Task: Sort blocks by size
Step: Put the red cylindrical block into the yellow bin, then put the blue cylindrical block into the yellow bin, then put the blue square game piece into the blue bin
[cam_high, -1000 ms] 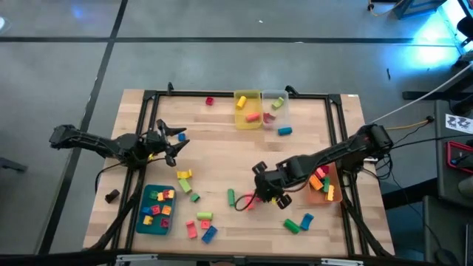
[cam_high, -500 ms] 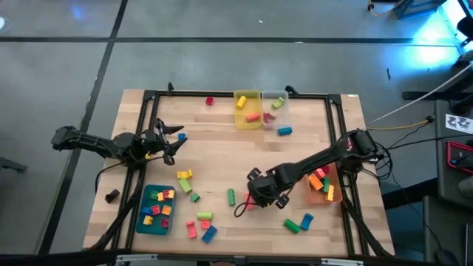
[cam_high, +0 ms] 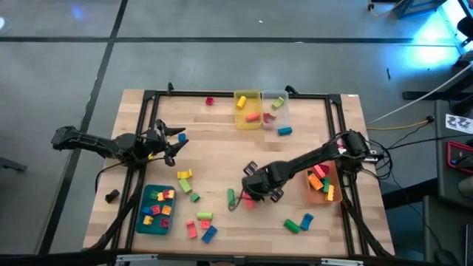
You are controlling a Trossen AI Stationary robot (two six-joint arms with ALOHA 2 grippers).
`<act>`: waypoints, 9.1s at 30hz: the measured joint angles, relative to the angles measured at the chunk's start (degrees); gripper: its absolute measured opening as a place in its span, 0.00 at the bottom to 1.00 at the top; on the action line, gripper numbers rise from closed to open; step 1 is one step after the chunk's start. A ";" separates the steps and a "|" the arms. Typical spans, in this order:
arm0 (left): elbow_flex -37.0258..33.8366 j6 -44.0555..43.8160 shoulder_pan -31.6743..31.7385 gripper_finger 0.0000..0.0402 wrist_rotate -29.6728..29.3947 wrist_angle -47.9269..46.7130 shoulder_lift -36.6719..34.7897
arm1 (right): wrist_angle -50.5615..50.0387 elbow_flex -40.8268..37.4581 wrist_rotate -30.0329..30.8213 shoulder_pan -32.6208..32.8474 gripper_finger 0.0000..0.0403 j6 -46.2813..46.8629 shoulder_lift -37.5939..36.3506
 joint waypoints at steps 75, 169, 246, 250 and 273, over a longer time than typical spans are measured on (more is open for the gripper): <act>0.00 -3.46 0.00 0.53 0.02 -6.68 0.07 | 5.96 15.20 4.93 -44.57 0.38 -6.82 0.23; 0.00 -3.64 -0.01 0.53 0.00 -6.65 0.07 | 1.90 -22.09 14.40 -34.08 0.58 13.18 -14.14; 4.67 -13.93 7.16 0.53 0.12 -4.78 2.95 | 36.36 -3.68 8.33 -38.28 0.55 -4.40 -3.87; 7.00 -13.88 7.83 0.53 1.98 -5.15 6.41 | 36.34 -3.68 8.36 -38.21 0.58 -4.46 -3.87; 39.78 -23.25 17.15 0.53 11.78 -69.19 39.34 | 27.24 3.17 8.93 -38.15 0.58 -4.15 -5.46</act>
